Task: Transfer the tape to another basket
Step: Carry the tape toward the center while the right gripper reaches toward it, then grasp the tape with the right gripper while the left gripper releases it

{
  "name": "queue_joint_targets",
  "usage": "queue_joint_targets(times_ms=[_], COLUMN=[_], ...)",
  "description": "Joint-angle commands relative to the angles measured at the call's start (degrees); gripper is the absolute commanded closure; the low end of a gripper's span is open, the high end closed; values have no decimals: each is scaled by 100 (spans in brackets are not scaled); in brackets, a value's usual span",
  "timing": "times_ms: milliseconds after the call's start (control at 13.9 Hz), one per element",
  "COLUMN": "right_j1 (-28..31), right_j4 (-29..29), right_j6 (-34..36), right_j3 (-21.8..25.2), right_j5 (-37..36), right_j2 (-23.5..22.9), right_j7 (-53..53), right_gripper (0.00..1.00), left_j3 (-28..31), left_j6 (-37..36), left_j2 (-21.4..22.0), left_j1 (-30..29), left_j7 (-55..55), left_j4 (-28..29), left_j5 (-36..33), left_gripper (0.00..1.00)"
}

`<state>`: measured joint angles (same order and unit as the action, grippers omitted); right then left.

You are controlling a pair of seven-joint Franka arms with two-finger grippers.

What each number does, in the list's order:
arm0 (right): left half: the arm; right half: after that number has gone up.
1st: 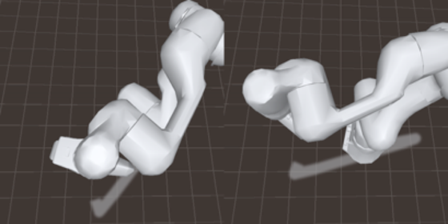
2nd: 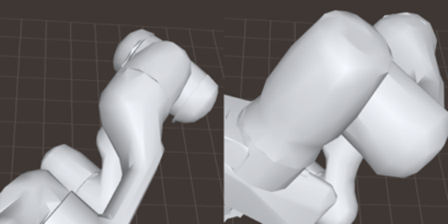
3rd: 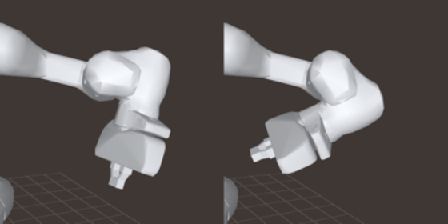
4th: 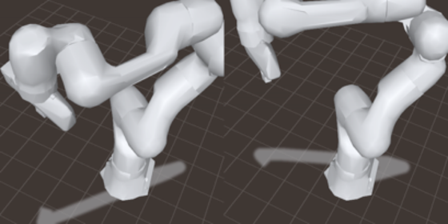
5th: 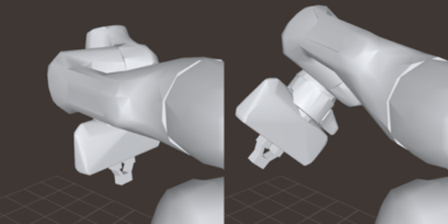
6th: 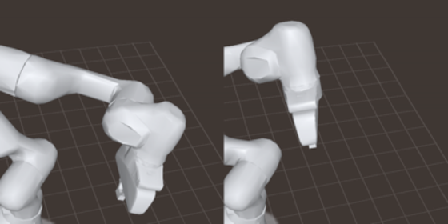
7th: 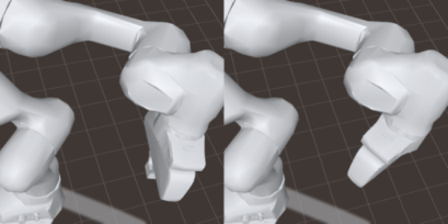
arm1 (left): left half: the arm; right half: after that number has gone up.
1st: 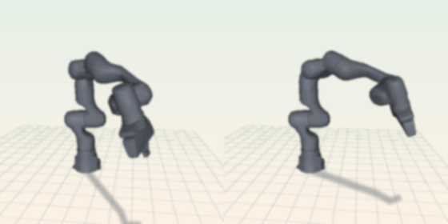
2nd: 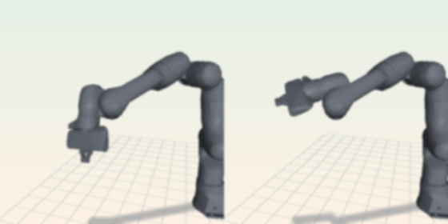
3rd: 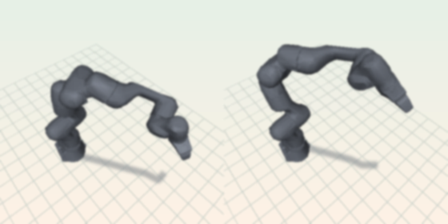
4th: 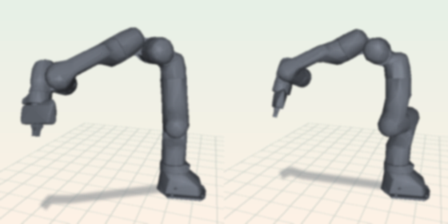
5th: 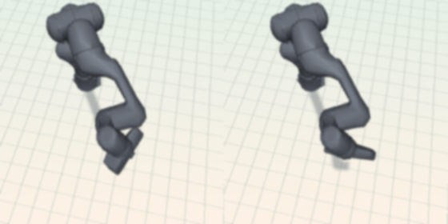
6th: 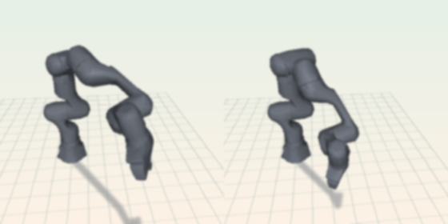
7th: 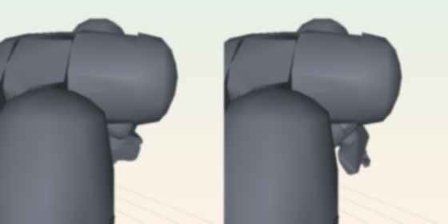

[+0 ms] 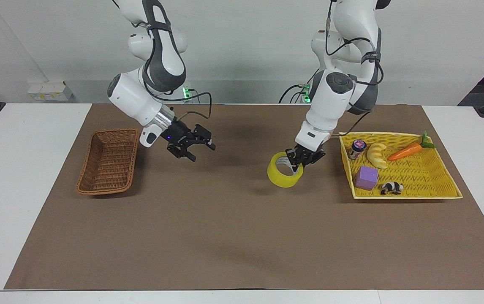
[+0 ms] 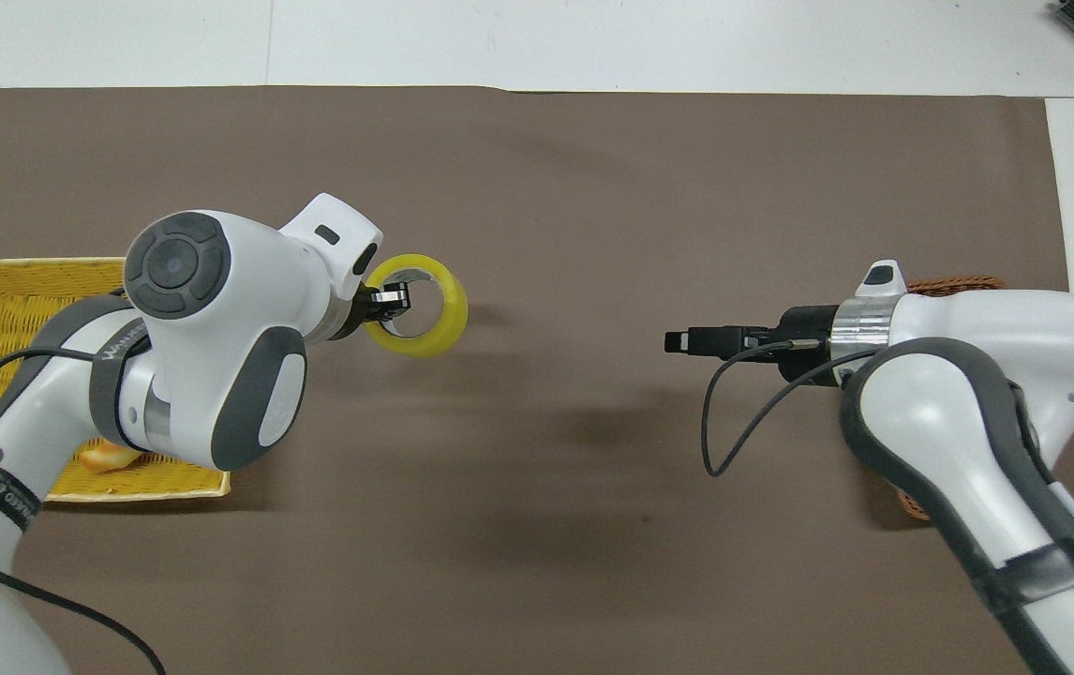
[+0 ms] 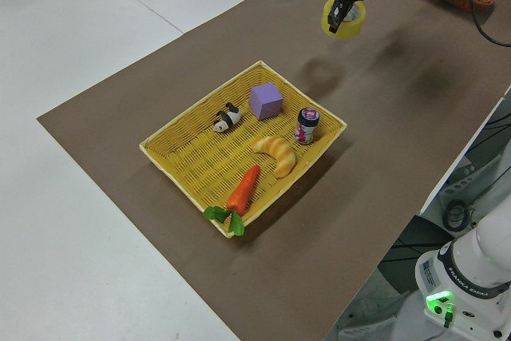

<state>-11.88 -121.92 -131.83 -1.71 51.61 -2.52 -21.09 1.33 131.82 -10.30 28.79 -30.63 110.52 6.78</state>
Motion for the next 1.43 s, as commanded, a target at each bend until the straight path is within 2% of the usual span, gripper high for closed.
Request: queue_joint_targets(times_ms=[0,215,430,574,789,1004,1076,1148,1220,1291,1363], right_j1=[-156,-314,-648,-666,-877,-886,-877,-868,-842,-824,-824], right_j4=[405,696,1020,1047,1127,1118,1118,1118,1118,1118,1118], right_j6=[-54,16,-124,-264,-598,-616,-608,-607,-607,-599,-573], right_j3=[4,4,22,5,4,4,4,4,4,-4,-4], right_j5=[174,77,-142,-397,-406,-415,-407,-406,-372,-302,-301], right_j2=[-231,-398,-924,-987,-1198,-1224,-1233,-1233,-1233,-1233,-1242], right_j7=[-18,430,605,834,1081,1090,1107,1168,1212,1239,1239], right_gripper=[0,0,0,0,0,0,3,12,37,90,100], left_j3=[104,113,113,113,104,104,104,104,113,113,113], left_j6=[387,651,643,599,572,546,546,546,546,546,537], left_j2=[-77,-183,-183,-183,-174,-183,-183,-183,-183,-174,-174], left_j1=[407,698,873,1014,1128,1199,1199,1190,1181,1181,1181], left_j7=[-530,-943,-1120,-1278,-1331,-1331,-1322,-1314,-1314,-1314,-1305], left_j4=[49,40,5,-30,-57,-170,-197,-206,-215,-215,-224], left_j5=[69,69,69,60,60,60,60,60,60,60,60], left_gripper=[100,100,100,100,100,100,100,100,100,100,100])
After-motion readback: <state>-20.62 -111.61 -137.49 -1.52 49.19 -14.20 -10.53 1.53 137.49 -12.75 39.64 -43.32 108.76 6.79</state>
